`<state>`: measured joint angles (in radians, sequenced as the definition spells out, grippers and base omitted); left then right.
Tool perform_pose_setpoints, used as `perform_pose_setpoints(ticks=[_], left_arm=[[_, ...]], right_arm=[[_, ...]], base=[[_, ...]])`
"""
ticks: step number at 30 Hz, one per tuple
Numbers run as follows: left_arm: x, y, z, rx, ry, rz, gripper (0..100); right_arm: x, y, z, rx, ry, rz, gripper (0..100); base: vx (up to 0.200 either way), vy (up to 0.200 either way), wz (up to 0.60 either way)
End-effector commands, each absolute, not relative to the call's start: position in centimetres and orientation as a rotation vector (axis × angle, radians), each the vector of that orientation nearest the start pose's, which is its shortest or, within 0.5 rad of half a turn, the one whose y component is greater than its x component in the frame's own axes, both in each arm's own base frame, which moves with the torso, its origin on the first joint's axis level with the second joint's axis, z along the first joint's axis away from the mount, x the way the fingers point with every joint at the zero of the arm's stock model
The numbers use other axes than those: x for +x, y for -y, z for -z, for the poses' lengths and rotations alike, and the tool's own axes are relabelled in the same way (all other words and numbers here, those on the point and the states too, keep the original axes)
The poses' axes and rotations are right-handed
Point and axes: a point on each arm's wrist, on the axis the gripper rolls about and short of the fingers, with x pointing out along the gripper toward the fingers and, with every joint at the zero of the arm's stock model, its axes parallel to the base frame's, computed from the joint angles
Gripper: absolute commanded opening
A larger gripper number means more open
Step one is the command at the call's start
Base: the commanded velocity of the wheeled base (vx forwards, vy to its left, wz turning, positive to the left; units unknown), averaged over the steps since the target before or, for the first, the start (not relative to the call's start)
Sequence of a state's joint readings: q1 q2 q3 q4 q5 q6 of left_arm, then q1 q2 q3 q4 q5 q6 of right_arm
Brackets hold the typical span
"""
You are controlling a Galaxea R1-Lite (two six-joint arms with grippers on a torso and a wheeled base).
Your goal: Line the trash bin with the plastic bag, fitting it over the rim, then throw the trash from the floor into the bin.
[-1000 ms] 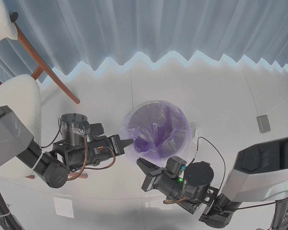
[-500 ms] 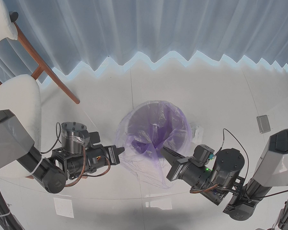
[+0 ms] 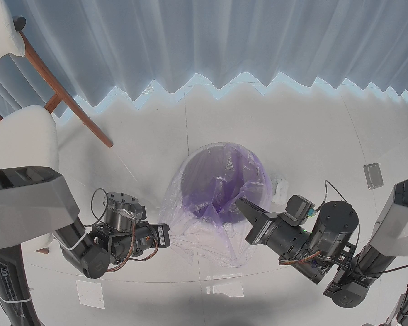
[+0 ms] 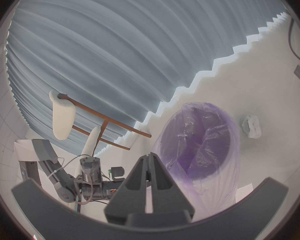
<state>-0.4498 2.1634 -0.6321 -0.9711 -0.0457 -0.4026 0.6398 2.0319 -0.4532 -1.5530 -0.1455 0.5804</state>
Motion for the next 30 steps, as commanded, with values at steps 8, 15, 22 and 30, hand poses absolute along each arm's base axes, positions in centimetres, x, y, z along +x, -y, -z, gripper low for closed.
perform_pose_setpoints(ticks=[8, 15, 22, 30], left_arm=[[32.5, 15.1, 1.4, -0.264, -0.631, 0.318, 0], [33.1, 15.4, 2.4, -0.252, -0.628, 0.319, 0], [33.3, 15.4, 3.0, -0.195, -0.598, 0.304, 0], [34.1, 15.8, 4.0, -0.212, -0.509, 0.320, 0]], right_arm=[[25.5, -18.7, -8.0, 0.570, -0.189, -0.469, 0], [25.6, -18.8, -7.4, 0.563, -0.206, -0.465, 0], [25.7, -18.9, -7.1, 0.559, -0.214, -0.462, 0], [25.7, -18.9, -7.0, 0.557, -0.215, -0.462, 0]], base=[[0.000, 0.000, 0.00], [0.000, 0.000, 0.00], [0.000, 0.000, 0.00], [0.000, 0.000, 0.00]])
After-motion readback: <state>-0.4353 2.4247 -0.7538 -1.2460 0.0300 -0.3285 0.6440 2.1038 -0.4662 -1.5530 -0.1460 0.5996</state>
